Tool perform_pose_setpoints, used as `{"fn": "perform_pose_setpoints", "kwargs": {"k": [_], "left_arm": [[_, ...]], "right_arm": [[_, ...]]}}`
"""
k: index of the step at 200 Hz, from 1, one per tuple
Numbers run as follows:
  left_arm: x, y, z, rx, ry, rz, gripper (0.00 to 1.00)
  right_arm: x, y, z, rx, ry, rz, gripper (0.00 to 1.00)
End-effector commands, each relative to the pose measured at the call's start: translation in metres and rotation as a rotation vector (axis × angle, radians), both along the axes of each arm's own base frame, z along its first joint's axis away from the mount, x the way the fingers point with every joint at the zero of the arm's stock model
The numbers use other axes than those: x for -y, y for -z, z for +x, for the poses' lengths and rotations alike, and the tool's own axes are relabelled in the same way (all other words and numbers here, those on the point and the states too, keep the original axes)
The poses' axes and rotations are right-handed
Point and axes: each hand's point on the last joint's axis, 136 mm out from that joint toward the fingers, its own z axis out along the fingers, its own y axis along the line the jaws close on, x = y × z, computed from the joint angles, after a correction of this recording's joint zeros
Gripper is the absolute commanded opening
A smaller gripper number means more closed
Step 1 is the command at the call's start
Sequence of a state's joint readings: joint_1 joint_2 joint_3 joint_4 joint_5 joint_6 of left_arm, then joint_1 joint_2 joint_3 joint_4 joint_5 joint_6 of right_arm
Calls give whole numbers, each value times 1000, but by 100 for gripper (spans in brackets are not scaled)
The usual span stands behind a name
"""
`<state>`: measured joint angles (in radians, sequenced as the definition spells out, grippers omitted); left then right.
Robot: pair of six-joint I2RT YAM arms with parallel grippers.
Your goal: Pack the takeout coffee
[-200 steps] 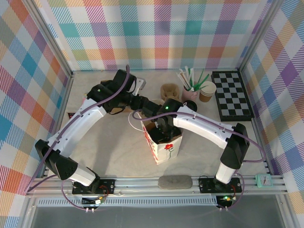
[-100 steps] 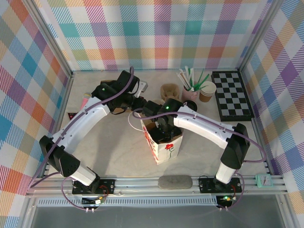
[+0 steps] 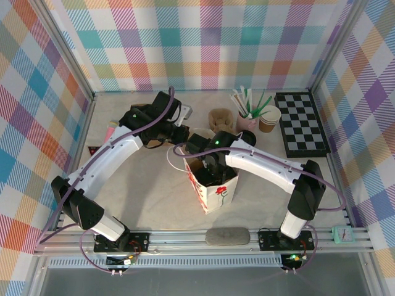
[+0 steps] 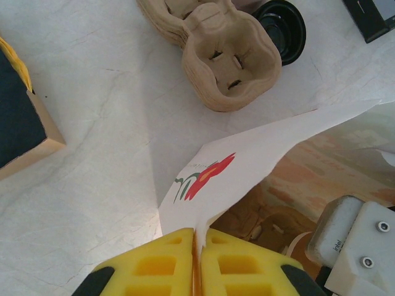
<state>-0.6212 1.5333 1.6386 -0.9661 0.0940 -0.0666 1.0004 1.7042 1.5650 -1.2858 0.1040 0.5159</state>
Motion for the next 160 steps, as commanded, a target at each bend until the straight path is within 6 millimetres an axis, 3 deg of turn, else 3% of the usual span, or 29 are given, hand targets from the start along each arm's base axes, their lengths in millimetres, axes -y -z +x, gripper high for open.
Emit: {"fn": "perform_pose_setpoints", "kwargs": {"k": [1, 160], "left_arm": [[3, -5, -6, 4, 2, -23, 11], [-7, -7, -8, 26, -31, 0, 11]], "right_arm": [[3, -2, -3, -4, 16, 7, 41], [5, 10, 5, -7, 24, 5, 40]]}}
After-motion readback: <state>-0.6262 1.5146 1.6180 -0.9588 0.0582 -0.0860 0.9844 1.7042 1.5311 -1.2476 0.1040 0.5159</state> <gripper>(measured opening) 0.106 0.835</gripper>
